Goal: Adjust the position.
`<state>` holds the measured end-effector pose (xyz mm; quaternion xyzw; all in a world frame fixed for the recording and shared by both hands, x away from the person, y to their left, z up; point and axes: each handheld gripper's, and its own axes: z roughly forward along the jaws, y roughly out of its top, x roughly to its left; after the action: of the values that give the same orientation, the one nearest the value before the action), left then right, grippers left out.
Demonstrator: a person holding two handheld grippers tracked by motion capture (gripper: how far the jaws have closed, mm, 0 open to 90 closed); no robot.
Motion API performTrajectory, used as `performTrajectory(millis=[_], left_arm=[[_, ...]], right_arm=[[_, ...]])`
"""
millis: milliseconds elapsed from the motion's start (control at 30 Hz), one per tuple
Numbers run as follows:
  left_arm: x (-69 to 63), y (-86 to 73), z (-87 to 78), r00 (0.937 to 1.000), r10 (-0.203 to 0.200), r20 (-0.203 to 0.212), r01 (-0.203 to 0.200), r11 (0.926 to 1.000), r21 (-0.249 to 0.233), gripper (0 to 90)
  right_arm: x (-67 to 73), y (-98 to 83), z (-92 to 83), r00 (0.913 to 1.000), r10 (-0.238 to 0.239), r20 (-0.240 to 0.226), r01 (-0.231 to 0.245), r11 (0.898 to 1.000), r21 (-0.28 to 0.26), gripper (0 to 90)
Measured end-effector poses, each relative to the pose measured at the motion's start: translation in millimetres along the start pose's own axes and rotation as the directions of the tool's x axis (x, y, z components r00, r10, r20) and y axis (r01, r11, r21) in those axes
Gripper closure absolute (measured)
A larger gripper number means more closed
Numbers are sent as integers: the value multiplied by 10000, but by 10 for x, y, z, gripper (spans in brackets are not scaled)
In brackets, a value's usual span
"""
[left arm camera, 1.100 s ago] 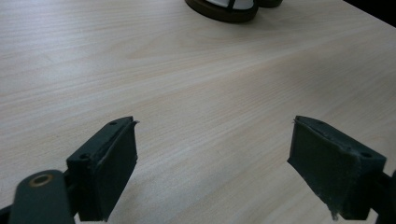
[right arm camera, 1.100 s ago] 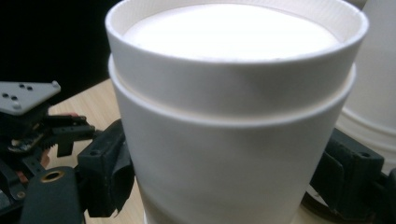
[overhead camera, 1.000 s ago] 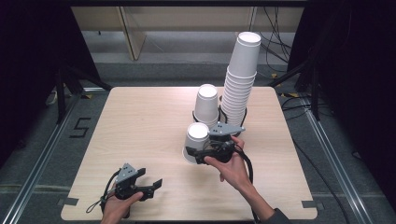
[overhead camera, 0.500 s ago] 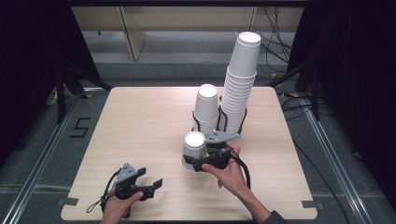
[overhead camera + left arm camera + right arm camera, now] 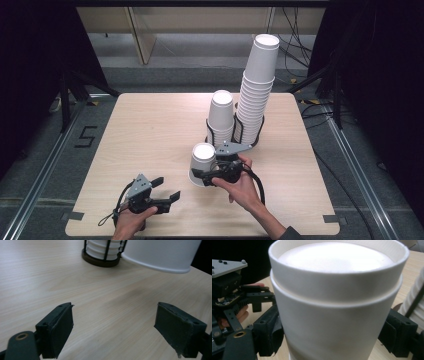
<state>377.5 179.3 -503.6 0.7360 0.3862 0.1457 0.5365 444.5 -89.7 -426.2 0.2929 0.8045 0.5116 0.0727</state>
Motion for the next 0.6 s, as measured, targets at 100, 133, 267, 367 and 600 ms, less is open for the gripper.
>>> performTrajectory(millis=[100, 133, 267, 367, 600], left_arm=[[-51, 12, 43, 9978, 585, 322, -577, 9980, -276, 146], [-66, 20, 45, 9971, 660, 370, -647, 9973, -357, 146], [-88, 39, 46, 9941, 990, 450, -944, 9910, -953, 146], [-108, 58, 33, 9931, 1053, 521, -990, 9888, -1120, 145], [-144, 53, 82, 9899, 1320, 509, -1251, 9849, -1197, 144]], right_arm=[[41, 5, 65, 9996, 255, -153, -255, 9997, 40, 181], [39, 9, 86, 9998, 60, -182, -59, 10000, 37, 181], [79, 9, 147, 9997, 39, -232, -37, 9999, 113, 181], [114, -1, 163, 9993, 236, -302, -233, 9996, 129, 181], [177, 1, 229, 9969, -24, -790, 24, 10000, -9, 184]])
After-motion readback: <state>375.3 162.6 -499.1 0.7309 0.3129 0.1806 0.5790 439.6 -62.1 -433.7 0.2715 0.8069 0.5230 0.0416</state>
